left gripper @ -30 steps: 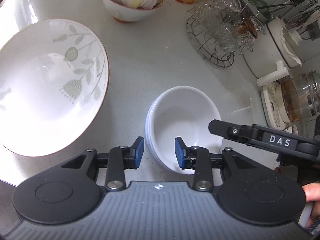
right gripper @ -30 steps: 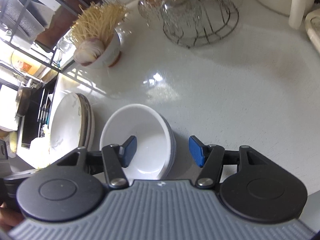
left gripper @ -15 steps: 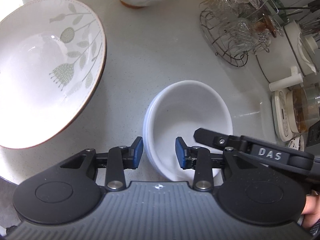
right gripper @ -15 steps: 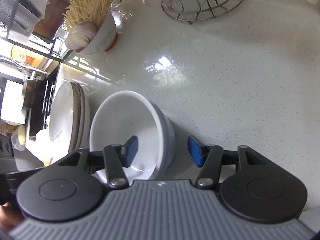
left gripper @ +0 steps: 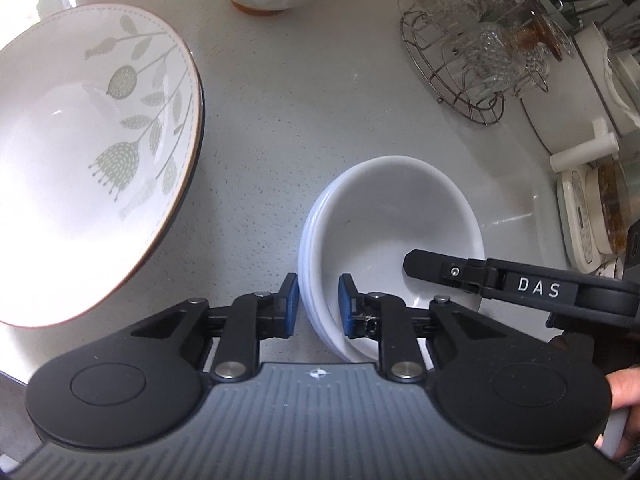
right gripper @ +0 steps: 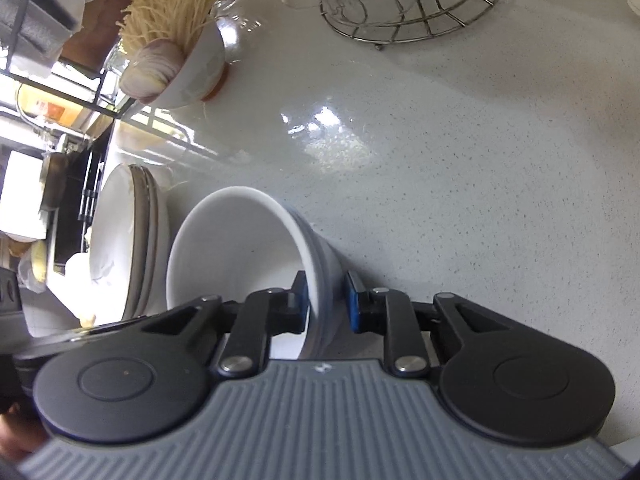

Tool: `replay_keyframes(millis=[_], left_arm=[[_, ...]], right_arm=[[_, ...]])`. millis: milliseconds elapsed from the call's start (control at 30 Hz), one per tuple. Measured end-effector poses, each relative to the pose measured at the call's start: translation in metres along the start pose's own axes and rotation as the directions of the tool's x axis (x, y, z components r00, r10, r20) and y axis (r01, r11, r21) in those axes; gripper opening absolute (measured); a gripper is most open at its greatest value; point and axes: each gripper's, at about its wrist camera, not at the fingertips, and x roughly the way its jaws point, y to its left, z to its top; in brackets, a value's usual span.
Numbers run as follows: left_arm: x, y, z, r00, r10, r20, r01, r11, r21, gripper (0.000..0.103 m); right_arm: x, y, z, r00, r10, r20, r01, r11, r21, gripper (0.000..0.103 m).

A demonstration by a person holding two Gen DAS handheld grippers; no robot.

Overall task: Organize plates and bowls
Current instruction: 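Close both grippers on the rim of the stacked bowls, then carry the bowl stack with both grippers onto the stacked plates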

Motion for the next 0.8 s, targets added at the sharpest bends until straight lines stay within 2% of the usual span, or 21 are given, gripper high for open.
replay_keyframes(millis=[233,600,800], left_arm=[[-0.007,-0.001,0.002,1.000,-0.007,0.017,0.007,1.000,0.024,0.023],[-0.039,0.010,0.000,0.996,-0.058,0.063,0.059,0.998,-0.003,0.020],[-0.067,0.018,0.005,0.989,-0.106,0.099,0.107,0.994,-0.001,0.020]], right_arm=[[-0.002,0.007,-0.003,0.999,-0.031,0.014,0.031,0.999,-0.017,0.022],[-0.020,0.017,-0.002,0.999,0.010,0.036,-0.009,1.000,-0.019,0.022],[-0.036,0.044,0.004,0.995,-0.013,0.097,0.024,0.994,-0.108,0.022]])
